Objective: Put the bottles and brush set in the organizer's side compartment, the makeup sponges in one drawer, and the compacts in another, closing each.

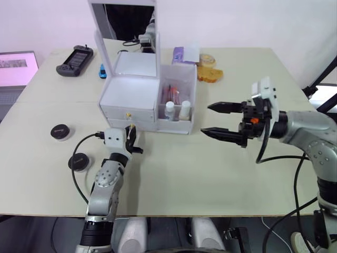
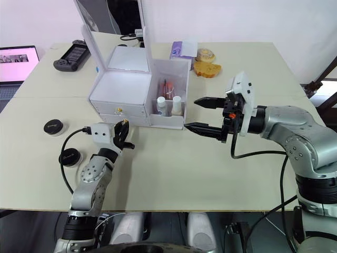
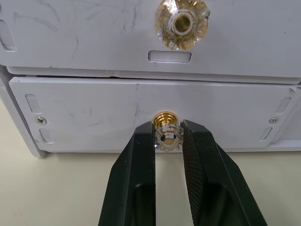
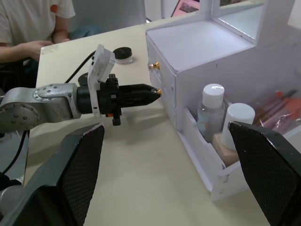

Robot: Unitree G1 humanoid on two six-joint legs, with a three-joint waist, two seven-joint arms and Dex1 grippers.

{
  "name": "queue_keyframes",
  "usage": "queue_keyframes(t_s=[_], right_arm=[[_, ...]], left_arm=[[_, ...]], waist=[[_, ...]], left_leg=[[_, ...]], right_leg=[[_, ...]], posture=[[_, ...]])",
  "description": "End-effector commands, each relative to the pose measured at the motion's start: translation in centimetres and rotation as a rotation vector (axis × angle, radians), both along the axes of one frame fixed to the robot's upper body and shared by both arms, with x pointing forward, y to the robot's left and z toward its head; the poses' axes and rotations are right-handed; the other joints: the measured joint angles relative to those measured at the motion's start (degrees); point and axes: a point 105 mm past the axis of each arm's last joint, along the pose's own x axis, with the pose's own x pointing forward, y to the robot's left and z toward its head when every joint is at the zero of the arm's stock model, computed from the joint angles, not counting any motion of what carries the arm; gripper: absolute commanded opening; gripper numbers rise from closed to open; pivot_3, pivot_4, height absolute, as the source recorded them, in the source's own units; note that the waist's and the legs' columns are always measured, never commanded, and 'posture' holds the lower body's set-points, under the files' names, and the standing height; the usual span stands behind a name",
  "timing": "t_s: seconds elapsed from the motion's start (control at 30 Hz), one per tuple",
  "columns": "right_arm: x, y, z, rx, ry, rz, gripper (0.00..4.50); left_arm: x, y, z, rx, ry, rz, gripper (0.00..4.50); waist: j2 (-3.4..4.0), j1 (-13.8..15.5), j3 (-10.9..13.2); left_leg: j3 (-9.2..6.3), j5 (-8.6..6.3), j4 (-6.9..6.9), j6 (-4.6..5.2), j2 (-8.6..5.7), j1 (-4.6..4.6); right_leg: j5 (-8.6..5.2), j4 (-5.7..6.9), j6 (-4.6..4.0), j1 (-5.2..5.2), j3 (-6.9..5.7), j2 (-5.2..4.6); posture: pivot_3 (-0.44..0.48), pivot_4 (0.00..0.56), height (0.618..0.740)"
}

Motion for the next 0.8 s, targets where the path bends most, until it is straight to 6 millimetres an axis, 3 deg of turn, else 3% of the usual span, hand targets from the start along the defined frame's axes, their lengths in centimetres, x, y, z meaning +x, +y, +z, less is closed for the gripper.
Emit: queue_keyframes(t_s=[0.03,0.2,0.53,0.8], right_arm=[[-0.3,0.0,0.9,-0.006,-0.050,0.011,4.50],[-0.3,0.1,0.7,-0.007,-0.045,0.014,4.50],[-0.7,0.5,0.4,0.008,-0.007,0.057,4.50],[-0.6,-1.1,0.1,-0.025,0.029,0.050,4.50]], left_arm=[[-0.2,-0.4,1.4,0.001,-0.054,-0.011,0.28],[-0.8,-0.5,1.5,-0.001,-0.050,-0.024,0.28],[-5.5,0.3,1.9,0.052,0.002,-0.019,0.28],[-8.1,1.2,1.8,0.058,0.050,-0.001,0.28]], waist=[[0.00,0.0,0.0],[0.00,0.0,0.0],[0.00,-0.1,0.0],[0.00,-0.2,0.0]], left_leg=[[0.00,0.00,0.00,0.00,0.00,0.00],[0.00,0.00,-0.01,0.00,0.00,-0.01],[0.01,-0.05,-0.06,0.08,0.01,-0.05],[0.02,-0.10,-0.05,0.16,0.01,-0.20]], right_leg=[[0.00,0.00,0.00,0.00,0.00,0.00],[0.00,-0.03,0.01,0.00,0.00,0.00],[0.00,-0.20,0.00,0.00,0.01,0.00],[0.00,-0.41,-0.01,-0.03,0.00,-0.02]], posture=[[0.000,0.150,0.740],[0.000,0.150,0.740],[0.000,0.150,0.740],[0.000,0.150,0.740]])
